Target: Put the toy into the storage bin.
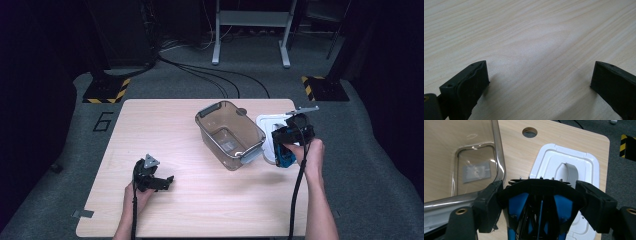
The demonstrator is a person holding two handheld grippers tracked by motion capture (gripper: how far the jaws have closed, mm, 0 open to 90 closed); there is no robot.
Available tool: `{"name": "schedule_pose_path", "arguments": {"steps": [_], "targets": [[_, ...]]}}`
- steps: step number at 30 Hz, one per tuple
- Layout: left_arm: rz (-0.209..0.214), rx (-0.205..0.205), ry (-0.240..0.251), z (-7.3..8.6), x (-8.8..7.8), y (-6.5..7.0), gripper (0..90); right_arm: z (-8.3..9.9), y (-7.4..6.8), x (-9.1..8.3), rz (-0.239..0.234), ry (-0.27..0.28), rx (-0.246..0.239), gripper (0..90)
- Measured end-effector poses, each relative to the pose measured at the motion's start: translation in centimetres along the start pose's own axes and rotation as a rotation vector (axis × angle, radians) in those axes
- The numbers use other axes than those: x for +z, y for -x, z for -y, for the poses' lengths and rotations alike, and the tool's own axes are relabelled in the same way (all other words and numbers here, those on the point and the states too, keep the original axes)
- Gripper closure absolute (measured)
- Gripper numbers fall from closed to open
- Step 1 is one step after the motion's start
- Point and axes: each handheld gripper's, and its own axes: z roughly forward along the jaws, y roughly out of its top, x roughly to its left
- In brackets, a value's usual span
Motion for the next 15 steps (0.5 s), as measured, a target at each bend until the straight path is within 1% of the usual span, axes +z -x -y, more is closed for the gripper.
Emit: {"name": "schedule_pose_path", "arguments": {"steps": [1,2,8,15], "targets": [[0.0,0.001,0.0,0.0,0.0,0.0,1.3,-0.1,0.1,0.1,0.004,0.004,-0.005,24.4],[0.0,0.001,-0.001,0.0,0.0,0.0,1.4,-0.3,0.1,0.1,0.008,-0.001,0.002,24.4],[0.001,0.0,0.0,0.0,0.0,0.0,1.4,-1.1,0.6,0.7,0.027,0.0,0.005,24.4],[0.0,0.001,-0.001,0.0,0.0,0.0,1.3,-1.7,0.8,1.4,0.033,-0.003,0.014,24.4]]}}
